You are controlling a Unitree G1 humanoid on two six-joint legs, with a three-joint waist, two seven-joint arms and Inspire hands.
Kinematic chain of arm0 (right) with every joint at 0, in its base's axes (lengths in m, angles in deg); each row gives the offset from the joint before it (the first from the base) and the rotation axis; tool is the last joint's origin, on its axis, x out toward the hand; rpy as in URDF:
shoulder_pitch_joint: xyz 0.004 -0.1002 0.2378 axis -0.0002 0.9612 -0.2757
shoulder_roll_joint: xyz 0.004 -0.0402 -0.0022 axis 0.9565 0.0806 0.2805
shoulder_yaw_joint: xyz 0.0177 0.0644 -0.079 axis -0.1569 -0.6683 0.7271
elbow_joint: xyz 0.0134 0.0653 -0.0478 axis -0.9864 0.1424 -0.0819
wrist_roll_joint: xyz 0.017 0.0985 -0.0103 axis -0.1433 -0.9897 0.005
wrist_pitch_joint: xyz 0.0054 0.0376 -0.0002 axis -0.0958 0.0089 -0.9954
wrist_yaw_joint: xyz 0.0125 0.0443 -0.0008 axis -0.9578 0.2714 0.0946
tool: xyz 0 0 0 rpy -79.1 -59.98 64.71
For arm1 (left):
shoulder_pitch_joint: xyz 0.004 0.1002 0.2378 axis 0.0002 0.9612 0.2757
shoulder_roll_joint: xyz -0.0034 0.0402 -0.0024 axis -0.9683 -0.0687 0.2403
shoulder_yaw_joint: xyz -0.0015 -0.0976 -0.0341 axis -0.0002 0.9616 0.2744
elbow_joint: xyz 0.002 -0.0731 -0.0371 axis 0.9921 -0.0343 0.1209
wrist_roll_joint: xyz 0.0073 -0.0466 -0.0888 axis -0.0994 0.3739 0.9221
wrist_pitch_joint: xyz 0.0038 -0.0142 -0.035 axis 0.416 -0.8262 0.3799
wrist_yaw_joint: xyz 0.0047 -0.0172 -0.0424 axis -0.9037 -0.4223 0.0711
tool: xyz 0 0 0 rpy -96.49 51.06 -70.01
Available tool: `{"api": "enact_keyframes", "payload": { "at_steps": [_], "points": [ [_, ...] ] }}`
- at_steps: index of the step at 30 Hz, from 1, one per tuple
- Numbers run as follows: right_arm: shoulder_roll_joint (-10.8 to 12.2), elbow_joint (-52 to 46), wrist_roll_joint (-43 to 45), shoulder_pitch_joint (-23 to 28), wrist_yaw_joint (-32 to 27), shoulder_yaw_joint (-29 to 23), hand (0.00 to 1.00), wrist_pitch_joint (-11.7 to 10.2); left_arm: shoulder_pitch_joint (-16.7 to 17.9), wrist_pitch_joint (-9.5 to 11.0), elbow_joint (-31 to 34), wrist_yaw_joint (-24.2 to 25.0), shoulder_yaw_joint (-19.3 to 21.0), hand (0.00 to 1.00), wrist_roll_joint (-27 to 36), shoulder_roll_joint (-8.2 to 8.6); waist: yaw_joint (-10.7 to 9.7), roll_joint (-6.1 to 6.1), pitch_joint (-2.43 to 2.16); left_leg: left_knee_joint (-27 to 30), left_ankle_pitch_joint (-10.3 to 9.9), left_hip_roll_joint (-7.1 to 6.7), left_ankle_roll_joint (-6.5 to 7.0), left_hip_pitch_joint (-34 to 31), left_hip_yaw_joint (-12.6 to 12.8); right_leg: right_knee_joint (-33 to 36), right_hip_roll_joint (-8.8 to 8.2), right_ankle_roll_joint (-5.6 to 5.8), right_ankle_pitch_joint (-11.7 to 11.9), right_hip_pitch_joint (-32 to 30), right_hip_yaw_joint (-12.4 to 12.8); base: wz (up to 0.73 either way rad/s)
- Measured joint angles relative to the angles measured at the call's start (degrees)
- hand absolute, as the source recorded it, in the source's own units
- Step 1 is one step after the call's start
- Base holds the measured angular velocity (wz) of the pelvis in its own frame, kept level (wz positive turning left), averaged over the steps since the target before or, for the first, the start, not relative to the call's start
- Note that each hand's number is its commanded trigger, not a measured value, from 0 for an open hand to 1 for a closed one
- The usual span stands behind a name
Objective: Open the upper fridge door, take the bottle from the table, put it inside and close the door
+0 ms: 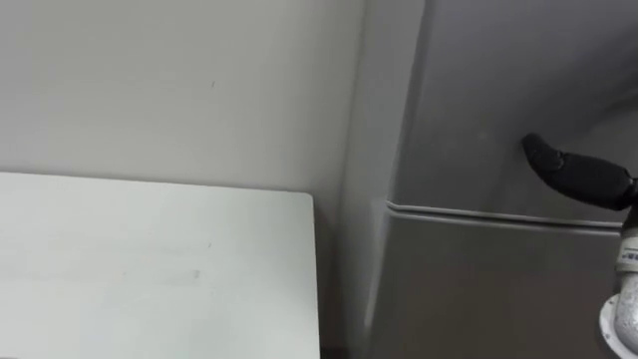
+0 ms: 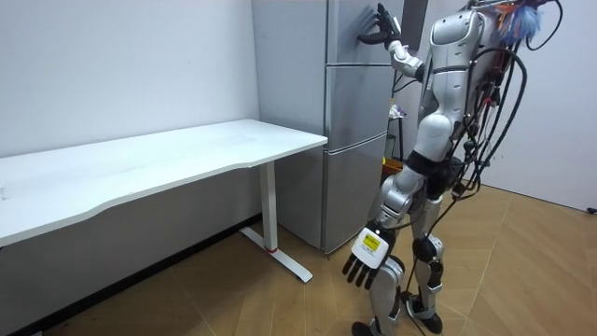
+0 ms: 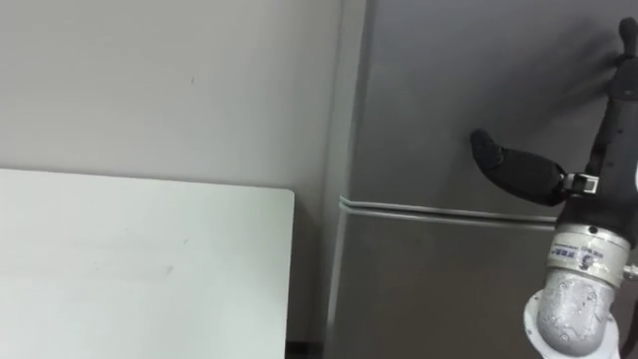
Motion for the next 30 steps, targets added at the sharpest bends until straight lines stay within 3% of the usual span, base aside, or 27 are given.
{"api": "enact_keyframes", "payload": {
  "at_steps": [8,24,29,30],
  "points": [
    [-0.5,1.4,0.0,-0.3,-0.6,0.0,0.0,0.0,0.6,-0.9,0.0,0.4,-1.3,0.0,0.0,-0.26,0.1,0.0,0.0,0.0,0.2,-0.14,0.14,-0.1,-0.6,0.0,-0.05,0.0,0.0,0.1,-0.5,0.04],
    [-0.6,1.0,-3.4,0.0,-2.5,-0.1,0.0,-1.3,0.4,-0.8,0.0,1.1,-0.9,0.0,0.2,-0.55,-0.5,0.3,-0.15,0.3,0.2,-0.46,0.21,-0.3,-1.4,-0.1,-0.25,0.0,0.0,0.3,-1.3,0.02],
    [-1.6,-0.1,-5.5,0.5,-2.9,-0.2,0.0,-1.3,1.7,-0.9,1.9,0.6,-0.9,0.0,0.6,-0.54,-0.8,0.6,-0.45,0.5,0.2,-0.59,0.27,-0.3,-1.4,-0.4,-0.3,0.11,0.1,0.4,-1.4,0.01],
    [-1.8,-0.2,-5.5,0.6,-3.0,-0.2,0.0,-1.3,2.2,-0.9,2.6,0.5,-0.9,0.0,0.7,-0.53,-1.2,0.77,-0.8,0.5,0.3,-0.66,0.34,-0.6,-1.5,-0.7,-0.31,0.19,0.2,0.4,-1.6,0.06]
  ]
}}
